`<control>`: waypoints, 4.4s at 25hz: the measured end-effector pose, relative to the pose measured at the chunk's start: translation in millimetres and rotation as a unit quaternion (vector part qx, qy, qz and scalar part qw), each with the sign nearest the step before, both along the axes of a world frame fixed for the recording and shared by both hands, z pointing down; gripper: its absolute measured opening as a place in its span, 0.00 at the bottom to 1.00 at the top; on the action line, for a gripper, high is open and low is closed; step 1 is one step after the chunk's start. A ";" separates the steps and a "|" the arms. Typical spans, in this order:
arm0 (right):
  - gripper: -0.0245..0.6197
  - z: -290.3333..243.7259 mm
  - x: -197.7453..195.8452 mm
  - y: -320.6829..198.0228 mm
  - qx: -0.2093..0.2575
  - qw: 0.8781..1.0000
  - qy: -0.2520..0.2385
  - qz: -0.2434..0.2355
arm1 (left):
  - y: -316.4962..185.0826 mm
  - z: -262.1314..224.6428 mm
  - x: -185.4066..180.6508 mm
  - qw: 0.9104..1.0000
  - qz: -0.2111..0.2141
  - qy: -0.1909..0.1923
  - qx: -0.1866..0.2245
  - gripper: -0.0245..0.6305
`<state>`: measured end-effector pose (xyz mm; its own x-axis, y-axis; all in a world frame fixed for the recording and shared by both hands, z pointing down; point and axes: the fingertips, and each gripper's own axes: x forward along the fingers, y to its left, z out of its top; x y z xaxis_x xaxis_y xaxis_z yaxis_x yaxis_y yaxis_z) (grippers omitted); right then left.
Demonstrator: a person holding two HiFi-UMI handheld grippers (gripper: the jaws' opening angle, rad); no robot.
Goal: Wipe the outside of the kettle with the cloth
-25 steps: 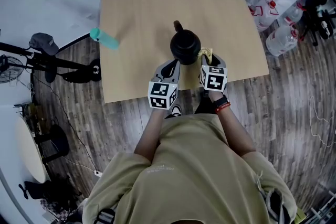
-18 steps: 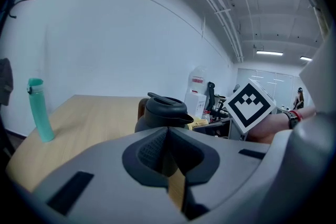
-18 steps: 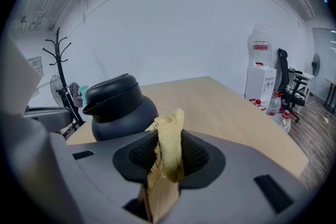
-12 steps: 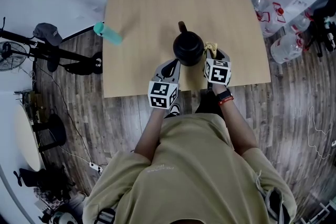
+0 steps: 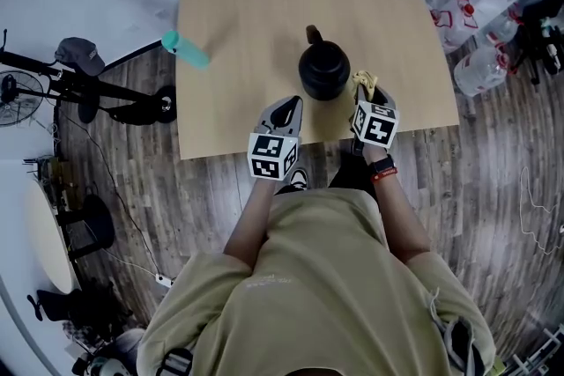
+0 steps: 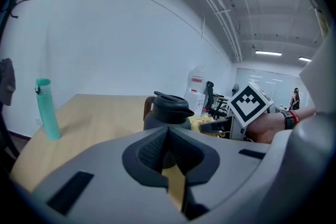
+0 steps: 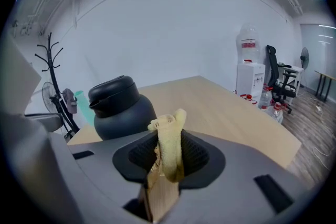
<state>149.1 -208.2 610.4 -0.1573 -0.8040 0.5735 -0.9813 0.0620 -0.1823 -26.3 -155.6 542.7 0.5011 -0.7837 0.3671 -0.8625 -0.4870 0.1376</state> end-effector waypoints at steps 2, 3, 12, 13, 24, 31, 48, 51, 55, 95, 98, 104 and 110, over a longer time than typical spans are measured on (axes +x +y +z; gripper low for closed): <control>0.23 4.7 -8.2 18.7 -0.004 1.000 -0.003 0.007 | 6.1 1.1 -7.2 1.000 0.008 0.001 0.000 0.07; 0.23 8.0 -13.8 28.1 -0.006 1.000 -0.004 0.009 | 9.1 1.9 -11.2 1.000 0.012 0.002 0.000 0.07; 0.23 25.0 -99.6 80.8 -0.010 0.999 -0.028 -0.023 | 35.6 3.9 -50.8 1.000 0.023 0.009 0.001 0.07; 0.23 24.3 -111.0 82.2 -0.008 0.999 -0.030 -0.031 | 38.2 3.6 -56.3 1.000 0.021 0.009 0.001 0.07; 0.23 25.2 -191.9 50.6 0.000 0.996 -0.037 -0.077 | 42.8 -7.0 -107.2 1.000 -0.017 0.013 0.007 0.07; 0.23 31.2 -196.2 27.1 -0.007 0.997 -0.029 -0.066 | 41.6 -3.7 -123.7 0.999 -0.035 0.009 0.002 0.07; 0.23 40.8 -180.5 23.4 -0.023 0.996 -0.039 -0.073 | 33.5 10.5 -99.3 1.000 -0.026 0.012 -0.011 0.07; 0.24 40.7 -176.1 27.4 -0.024 0.996 -0.041 -0.078 | 32.0 10.1 -92.0 1.000 -0.022 0.013 -0.011 0.07; 0.24 42.0 -166.0 32.4 -0.027 0.995 -0.044 -0.080 | 30.7 10.7 -80.0 1.000 -0.015 0.012 -0.012 0.07; 0.23 39.3 -26.8 17.3 -0.038 0.999 -0.010 -0.035 | 5.0 4.3 23.8 1.000 0.004 0.021 -0.007 0.07; 0.23 44.5 -18.2 5.8 -0.038 0.999 -0.001 -0.030 | 1.1 7.3 19.6 1.000 -0.006 0.021 -0.008 0.07; 0.23 44.6 0.7 -22.4 -0.030 0.999 0.014 -0.024 | -7.1 7.1 16.8 1.000 -0.023 0.018 -0.007 0.07; 0.23 35.1 17.2 -30.3 -0.023 0.999 0.030 0.003 | -10.2 4.3 4.9 0.999 -0.031 0.023 -0.009 0.07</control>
<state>166.3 -238.5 645.5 -0.1165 -0.7770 0.6186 -0.9909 0.0490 -0.1251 -21.4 -165.7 547.1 0.4690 -0.8070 0.3589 -0.8832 -0.4308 0.1853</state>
